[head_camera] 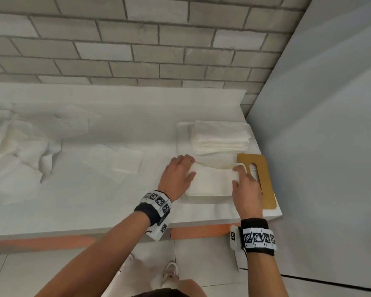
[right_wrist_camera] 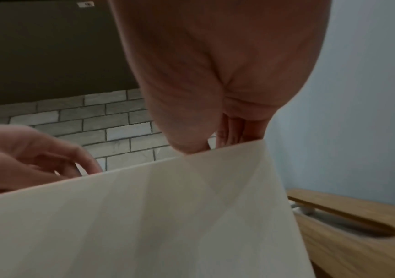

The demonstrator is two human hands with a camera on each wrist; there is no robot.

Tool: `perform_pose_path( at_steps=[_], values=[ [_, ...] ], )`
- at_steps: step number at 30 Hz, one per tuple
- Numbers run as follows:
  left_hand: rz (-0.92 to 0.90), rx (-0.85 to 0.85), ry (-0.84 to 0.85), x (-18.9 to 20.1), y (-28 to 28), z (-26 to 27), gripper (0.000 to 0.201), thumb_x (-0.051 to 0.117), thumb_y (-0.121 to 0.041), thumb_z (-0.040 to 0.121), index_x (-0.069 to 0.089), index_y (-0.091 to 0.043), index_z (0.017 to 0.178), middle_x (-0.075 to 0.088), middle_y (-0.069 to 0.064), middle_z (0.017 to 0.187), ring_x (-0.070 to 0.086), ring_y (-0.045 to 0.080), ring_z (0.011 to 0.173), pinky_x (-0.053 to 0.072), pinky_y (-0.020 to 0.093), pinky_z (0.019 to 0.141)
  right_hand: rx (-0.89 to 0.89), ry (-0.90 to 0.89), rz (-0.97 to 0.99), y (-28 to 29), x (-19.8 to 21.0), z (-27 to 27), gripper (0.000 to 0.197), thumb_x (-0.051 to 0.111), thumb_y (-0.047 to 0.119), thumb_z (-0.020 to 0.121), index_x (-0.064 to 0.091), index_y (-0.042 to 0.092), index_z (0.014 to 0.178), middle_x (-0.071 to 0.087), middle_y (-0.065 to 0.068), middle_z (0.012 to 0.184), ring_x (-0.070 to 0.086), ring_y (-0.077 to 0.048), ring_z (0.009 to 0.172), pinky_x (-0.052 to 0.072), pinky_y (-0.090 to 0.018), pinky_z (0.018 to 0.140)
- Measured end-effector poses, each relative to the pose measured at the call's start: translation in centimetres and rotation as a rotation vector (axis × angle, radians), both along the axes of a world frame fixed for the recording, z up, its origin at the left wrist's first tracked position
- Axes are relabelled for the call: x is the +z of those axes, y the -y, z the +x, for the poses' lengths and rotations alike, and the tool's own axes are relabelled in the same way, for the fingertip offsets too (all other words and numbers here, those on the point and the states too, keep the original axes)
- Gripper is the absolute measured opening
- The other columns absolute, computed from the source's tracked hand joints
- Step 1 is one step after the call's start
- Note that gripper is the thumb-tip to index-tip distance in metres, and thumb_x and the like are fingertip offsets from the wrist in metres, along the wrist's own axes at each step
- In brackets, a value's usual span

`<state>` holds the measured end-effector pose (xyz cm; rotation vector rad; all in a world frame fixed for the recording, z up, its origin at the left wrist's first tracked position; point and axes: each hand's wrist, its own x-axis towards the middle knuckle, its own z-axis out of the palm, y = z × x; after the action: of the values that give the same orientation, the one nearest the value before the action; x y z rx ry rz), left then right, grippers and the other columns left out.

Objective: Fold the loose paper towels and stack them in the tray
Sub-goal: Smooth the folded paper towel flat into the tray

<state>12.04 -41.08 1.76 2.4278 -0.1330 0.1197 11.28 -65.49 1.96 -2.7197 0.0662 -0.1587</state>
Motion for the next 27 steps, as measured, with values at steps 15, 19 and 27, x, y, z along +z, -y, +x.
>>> perform_pose_path(
  at_steps=[15, 19, 27],
  values=[
    [0.094, 0.569, -0.431, -6.5, -20.4, 1.5, 0.053, 0.079, -0.033, 0.093, 0.058, -0.013, 0.138, 0.057, 0.015, 0.133, 0.054, 0.04, 0.127, 0.049, 0.058, 0.103, 0.349, 0.175, 0.314, -14.0, 3.7, -3.0, 0.017, 0.061, 0.023, 0.107, 0.066, 0.026, 0.122, 0.065, 0.004, 0.126, 0.061, -0.013, 0.111, 0.052, -0.027, 0.085],
    [0.038, 0.443, -0.332, -7.1, -19.9, -0.1, 0.028, 0.082, -0.024, 0.088, 0.07, -0.016, 0.112, 0.055, 0.006, 0.108, 0.065, 0.033, 0.099, 0.054, 0.048, 0.094, 0.446, 0.032, 0.383, -18.3, 1.7, -3.7, 0.017, 0.059, 0.027, 0.107, 0.063, 0.03, 0.123, 0.064, 0.009, 0.126, 0.062, -0.012, 0.112, 0.055, -0.032, 0.089],
    [-0.259, 0.386, -0.127, -4.9, -19.1, -2.8, 0.015, 0.075, -0.03, 0.098, 0.081, -0.018, 0.107, 0.078, -0.004, 0.106, 0.07, 0.004, 0.091, 0.05, 0.012, 0.084, 0.291, -0.207, 0.528, -23.7, -3.8, -0.9, 0.045, 0.07, 0.034, 0.103, 0.049, 0.031, 0.143, 0.052, 0.0, 0.142, 0.063, -0.016, 0.11, 0.055, -0.038, 0.1]
  ],
)
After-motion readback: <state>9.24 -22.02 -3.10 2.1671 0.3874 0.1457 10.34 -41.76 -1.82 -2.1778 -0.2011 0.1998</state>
